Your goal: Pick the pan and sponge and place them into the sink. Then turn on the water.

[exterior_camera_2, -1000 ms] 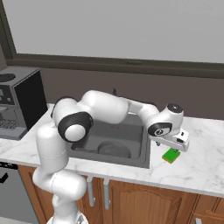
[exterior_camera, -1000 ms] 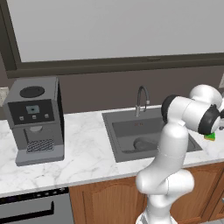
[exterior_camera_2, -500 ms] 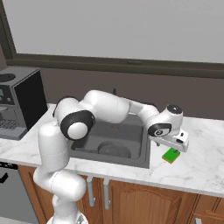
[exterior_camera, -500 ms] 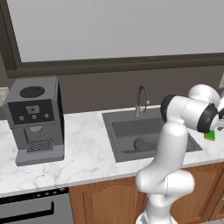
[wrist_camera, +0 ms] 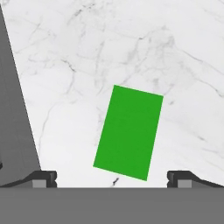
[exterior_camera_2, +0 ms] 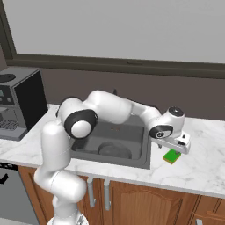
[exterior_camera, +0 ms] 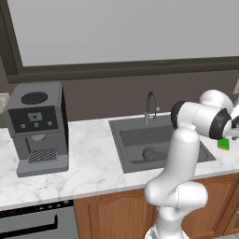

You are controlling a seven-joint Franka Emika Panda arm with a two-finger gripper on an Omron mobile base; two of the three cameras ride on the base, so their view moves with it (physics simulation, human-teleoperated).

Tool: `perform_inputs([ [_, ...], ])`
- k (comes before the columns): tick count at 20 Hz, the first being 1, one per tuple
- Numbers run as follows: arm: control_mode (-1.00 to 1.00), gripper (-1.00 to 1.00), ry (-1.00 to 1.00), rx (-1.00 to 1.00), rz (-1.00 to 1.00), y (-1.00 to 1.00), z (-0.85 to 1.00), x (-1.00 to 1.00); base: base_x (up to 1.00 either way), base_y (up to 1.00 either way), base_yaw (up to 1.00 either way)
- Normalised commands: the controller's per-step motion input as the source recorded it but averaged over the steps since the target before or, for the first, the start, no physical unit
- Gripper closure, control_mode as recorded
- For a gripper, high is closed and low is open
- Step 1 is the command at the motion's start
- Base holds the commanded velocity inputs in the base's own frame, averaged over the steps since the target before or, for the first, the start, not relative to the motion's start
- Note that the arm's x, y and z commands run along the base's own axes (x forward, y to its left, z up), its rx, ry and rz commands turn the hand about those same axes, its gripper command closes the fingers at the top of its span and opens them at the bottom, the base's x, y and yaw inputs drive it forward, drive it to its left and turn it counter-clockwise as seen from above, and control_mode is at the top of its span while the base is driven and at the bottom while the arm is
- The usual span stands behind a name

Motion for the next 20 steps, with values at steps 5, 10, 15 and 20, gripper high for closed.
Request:
perform_inputs([
  [5,-1.00,-1.00,0.00,0.00,0.00,-0.02,-0.11,0.01,0.00,0.00,0.00],
  [10,-1.00,-1.00,0.00,0.00,0.00,0.00,-0.11,0.02,0.00,0.00,0.00],
  [15,-1.00,-1.00,0.00,0.00,0.00,-0.02,-0.11,0.04,0.00,0.00,0.00],
  [20,-1.00,-1.00,0.00,0.00,0.00,-0.05,-0.13,0.05,0.00,0.00,0.00],
])
